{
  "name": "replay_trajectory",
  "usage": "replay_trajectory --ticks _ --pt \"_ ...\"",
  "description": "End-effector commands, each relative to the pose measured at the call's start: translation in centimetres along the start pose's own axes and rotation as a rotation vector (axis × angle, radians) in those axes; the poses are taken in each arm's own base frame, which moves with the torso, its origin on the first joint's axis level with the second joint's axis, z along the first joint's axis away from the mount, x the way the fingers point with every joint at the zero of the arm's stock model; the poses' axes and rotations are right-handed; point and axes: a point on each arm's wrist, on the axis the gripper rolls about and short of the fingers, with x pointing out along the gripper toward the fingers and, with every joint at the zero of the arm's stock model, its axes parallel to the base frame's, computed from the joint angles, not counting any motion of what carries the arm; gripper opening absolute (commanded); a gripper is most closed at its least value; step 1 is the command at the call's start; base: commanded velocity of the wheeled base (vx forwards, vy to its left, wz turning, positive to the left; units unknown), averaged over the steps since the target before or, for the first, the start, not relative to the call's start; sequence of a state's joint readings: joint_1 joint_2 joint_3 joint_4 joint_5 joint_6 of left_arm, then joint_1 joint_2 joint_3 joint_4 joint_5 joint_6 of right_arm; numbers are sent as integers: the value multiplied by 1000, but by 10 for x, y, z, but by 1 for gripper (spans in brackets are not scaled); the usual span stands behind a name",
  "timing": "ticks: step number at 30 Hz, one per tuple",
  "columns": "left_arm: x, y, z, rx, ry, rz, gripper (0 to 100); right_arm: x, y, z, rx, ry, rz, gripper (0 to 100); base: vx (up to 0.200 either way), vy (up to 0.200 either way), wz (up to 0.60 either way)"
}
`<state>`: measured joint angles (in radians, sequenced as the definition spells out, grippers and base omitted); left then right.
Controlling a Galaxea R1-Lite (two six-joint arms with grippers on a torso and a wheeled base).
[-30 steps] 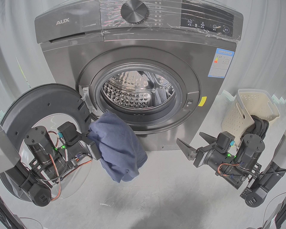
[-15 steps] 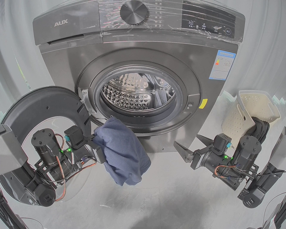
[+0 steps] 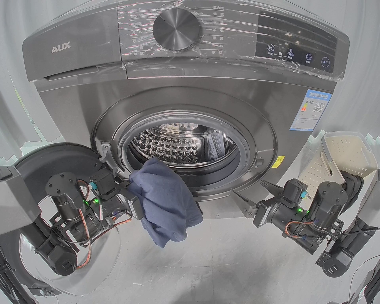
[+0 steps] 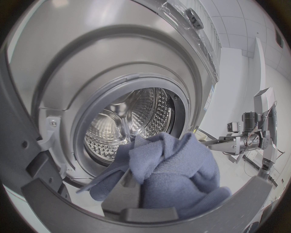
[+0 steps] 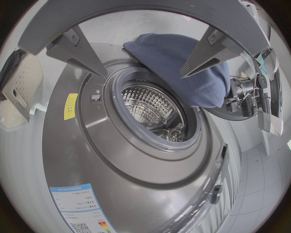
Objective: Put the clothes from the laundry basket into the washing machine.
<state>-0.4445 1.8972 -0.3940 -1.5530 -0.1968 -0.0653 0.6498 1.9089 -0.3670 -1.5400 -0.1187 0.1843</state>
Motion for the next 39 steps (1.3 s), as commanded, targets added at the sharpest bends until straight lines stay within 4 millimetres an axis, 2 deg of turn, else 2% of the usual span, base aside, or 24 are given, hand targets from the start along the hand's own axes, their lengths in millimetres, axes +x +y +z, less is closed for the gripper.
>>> replay_trajectory --ticks 1,10,18,24,27,31,39 --pt "0 -3 -1 -2 6 -7 0 0 1 -1 1 2 6 100 0 0 0" --pt "1 -7 -2 -3 7 -24 0 -1 4 -1 1 2 13 100 0 0 0" --pt "3 -23 -7 -8 28 -76 0 -1 4 -1 1 2 15 100 0 0 0" --pt "3 -25 -8 -12 30 -81 0 -1 5 0 2 0 20 100 0 0 0" --pt "4 -28 -10 -12 36 -93 0 -1 6 0 2 1 21 100 200 0 0" --pt "3 -37 -12 -14 49 -121 0 -1 7 0 2 1 24 100 0 0 0" --pt "-1 -48 -11 -15 50 -141 0 -8 22 -1 10 8 76 100 0 0 0"
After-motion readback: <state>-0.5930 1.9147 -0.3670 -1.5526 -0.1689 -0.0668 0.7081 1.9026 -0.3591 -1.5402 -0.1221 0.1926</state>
